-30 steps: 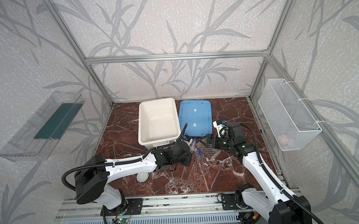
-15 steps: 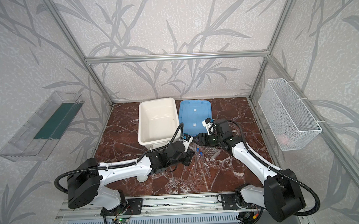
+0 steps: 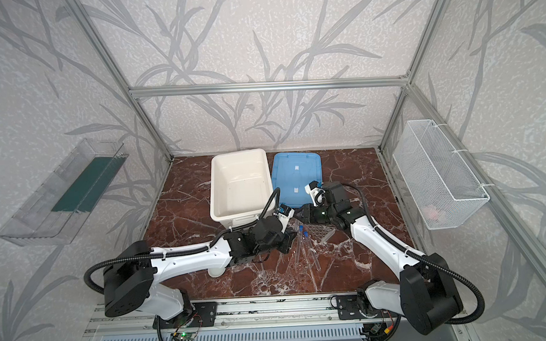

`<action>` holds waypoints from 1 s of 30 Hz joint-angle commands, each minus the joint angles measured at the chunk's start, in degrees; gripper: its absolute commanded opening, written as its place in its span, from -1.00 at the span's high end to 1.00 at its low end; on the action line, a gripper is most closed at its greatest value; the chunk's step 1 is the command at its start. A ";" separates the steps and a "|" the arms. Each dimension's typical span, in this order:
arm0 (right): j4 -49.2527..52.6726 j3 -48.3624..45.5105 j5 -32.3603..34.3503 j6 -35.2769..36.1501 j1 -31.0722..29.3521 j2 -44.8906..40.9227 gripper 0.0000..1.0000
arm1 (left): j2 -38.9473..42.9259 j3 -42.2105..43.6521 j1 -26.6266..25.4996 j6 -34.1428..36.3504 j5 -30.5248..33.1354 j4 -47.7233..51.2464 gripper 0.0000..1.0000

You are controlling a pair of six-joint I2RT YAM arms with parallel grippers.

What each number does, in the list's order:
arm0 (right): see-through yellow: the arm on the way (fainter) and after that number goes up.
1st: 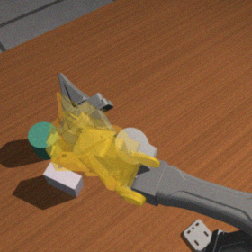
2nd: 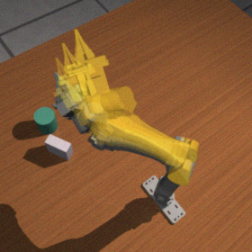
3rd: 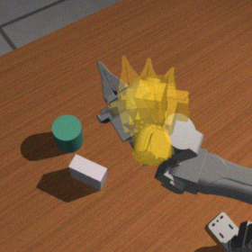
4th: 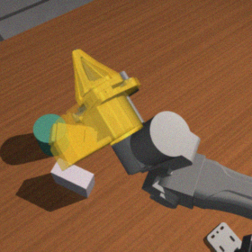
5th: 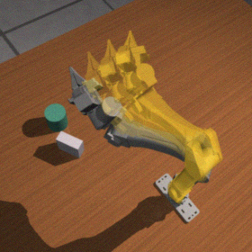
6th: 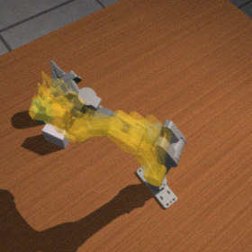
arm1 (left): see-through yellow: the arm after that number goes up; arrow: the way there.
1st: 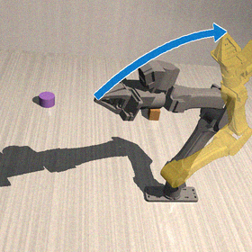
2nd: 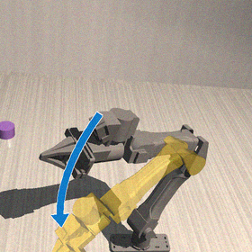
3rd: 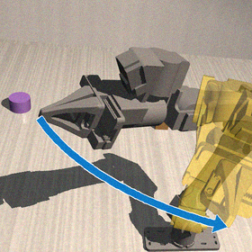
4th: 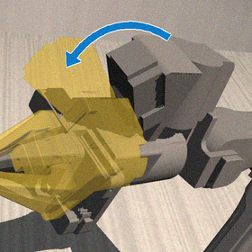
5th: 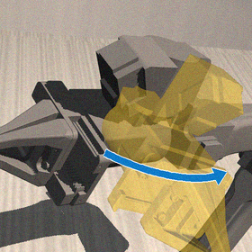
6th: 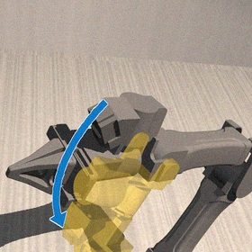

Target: Organize the chemistry lab equipment

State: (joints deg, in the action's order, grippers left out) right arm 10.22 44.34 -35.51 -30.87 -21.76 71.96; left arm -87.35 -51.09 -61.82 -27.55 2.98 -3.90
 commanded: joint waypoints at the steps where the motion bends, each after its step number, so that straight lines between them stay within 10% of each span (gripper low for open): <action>1: -1.24 0.55 0.61 0.29 -0.21 -0.51 0.49 | -0.54 -0.85 -0.29 0.66 0.74 -0.05 0.66; 20: -1.85 -0.47 2.28 0.64 -0.21 -1.64 0.61 | -1.86 -0.94 -0.33 -2.62 1.14 -3.81 0.42; 27: 1.64 0.43 8.05 4.87 -0.21 -4.34 0.62 | 1.29 0.42 -0.35 -4.20 1.38 -5.53 0.00; 30: 4.32 1.23 15.56 8.51 -0.19 -8.28 0.62 | 3.55 -1.75 -0.28 -4.63 0.06 -3.43 -0.59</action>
State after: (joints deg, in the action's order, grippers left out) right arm 11.64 44.27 -27.29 -26.87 -21.78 68.05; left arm -87.29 -51.13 -61.84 -31.05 3.14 -7.35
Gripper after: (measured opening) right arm 0.195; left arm 0.720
